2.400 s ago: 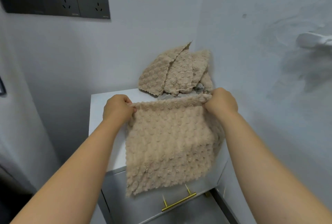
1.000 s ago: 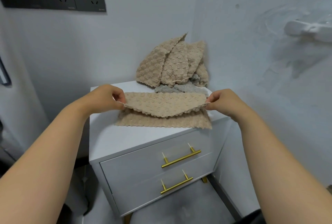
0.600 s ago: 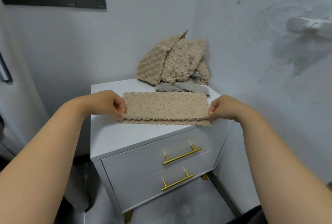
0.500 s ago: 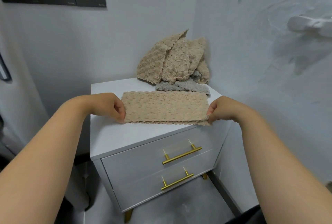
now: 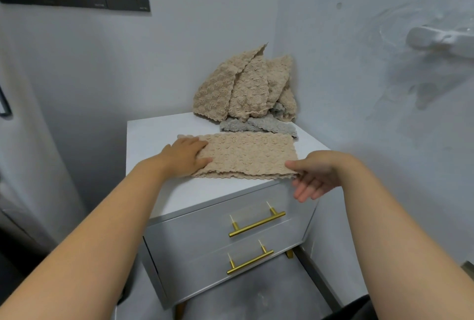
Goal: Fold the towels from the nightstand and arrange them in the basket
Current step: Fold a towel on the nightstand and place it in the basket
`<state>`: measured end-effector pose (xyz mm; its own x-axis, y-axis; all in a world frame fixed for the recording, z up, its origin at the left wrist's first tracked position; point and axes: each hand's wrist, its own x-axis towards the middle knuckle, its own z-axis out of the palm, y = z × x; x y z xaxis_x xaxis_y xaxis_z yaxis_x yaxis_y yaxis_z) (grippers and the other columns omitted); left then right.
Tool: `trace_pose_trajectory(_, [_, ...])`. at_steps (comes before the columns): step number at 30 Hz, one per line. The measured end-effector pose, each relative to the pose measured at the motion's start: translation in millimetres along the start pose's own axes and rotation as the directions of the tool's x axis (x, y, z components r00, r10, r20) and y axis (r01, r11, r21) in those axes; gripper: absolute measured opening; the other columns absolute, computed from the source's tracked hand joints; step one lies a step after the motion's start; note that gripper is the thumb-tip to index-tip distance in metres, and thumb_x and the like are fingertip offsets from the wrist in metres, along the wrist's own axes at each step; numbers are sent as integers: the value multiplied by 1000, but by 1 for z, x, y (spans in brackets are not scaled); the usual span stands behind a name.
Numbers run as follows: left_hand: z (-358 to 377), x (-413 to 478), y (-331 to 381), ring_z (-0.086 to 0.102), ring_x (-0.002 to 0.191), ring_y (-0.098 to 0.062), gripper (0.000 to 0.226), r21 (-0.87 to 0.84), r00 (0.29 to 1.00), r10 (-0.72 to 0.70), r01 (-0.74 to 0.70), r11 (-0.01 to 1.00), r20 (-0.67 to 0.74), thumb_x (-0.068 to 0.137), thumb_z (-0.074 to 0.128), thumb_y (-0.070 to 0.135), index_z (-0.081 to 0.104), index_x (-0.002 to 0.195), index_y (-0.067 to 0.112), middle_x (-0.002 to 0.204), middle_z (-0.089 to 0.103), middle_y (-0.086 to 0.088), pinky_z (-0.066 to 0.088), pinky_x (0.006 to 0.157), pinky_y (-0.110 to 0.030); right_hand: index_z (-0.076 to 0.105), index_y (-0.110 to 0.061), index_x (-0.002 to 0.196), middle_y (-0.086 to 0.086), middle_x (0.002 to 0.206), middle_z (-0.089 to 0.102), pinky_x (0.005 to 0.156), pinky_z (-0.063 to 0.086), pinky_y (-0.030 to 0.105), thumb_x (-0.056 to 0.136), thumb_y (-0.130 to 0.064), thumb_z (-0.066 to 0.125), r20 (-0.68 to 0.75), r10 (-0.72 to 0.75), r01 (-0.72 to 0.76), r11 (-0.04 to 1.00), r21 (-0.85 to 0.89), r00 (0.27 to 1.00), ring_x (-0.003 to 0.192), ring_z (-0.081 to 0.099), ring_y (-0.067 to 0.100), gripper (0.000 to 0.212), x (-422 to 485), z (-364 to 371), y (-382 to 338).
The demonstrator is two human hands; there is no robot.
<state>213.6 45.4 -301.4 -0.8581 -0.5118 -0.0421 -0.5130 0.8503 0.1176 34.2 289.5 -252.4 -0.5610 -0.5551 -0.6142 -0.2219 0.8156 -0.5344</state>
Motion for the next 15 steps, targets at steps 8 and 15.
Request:
trace_pose_trajectory(8, [-31, -13, 13, 55, 76, -11, 42, -86, 997, -21, 15, 996, -71, 84, 53, 64, 70, 91, 26, 81, 63, 8, 43, 72, -30, 52, -4, 92, 12, 69, 60, 55, 52, 30, 91, -28, 63, -123, -57, 77, 983, 169, 991, 56, 58, 20, 26, 5, 0, -3])
trace_pose_trajectory(15, [-14, -10, 14, 42, 126, -27, 39, -76, 991, -35, 26, 997, -130, 91, 50, 52, 53, 112, 20, 123, 55, -2, 32, 102, -44, 48, -6, 70, 12, 71, 50, 49, 50, 27, 84, 7, 61, -440, -146, 354, 826, 439, 886, 55, 51, 20, 22, 9, -4, -9])
